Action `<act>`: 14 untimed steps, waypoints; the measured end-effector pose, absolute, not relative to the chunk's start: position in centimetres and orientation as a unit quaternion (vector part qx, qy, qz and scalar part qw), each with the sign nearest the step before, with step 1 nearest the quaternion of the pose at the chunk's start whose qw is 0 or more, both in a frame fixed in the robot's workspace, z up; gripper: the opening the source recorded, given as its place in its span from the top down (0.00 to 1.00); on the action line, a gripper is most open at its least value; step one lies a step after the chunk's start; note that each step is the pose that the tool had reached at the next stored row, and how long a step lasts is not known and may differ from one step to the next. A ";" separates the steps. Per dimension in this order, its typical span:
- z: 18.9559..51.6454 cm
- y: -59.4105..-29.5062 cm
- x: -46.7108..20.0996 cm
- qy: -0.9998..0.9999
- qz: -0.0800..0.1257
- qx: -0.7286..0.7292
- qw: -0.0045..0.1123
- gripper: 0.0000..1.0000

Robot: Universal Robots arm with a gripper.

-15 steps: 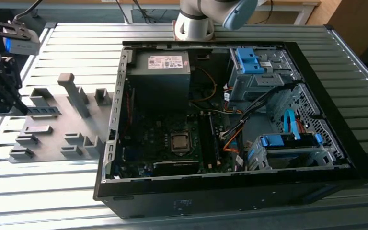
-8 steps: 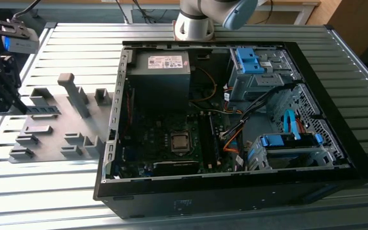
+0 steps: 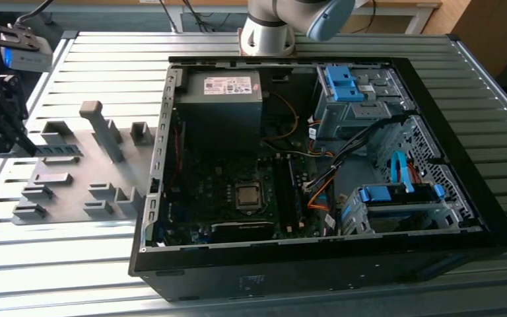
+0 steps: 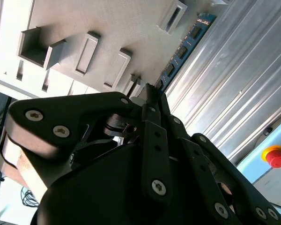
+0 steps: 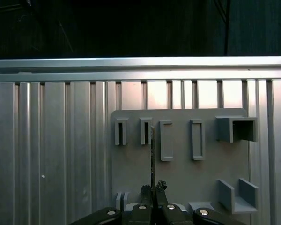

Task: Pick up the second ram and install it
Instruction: 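Pick up the second ram and move it above second insertion slot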

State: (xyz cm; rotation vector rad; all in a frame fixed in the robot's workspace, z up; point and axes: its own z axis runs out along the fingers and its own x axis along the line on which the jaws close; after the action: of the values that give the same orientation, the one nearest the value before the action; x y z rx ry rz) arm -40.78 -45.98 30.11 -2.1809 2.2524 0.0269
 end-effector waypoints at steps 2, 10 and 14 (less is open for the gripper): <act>30.2 -46.0 -40.8 0.718 0.009 -0.696 0.003 0.86; 30.7 -46.0 -40.8 0.718 0.009 -0.696 0.003 0.86; 30.8 -46.0 -40.8 0.718 0.009 -0.696 0.003 0.86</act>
State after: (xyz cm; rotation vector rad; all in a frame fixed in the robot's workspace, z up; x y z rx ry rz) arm -40.78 -45.98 30.80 -2.1806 2.2521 0.0275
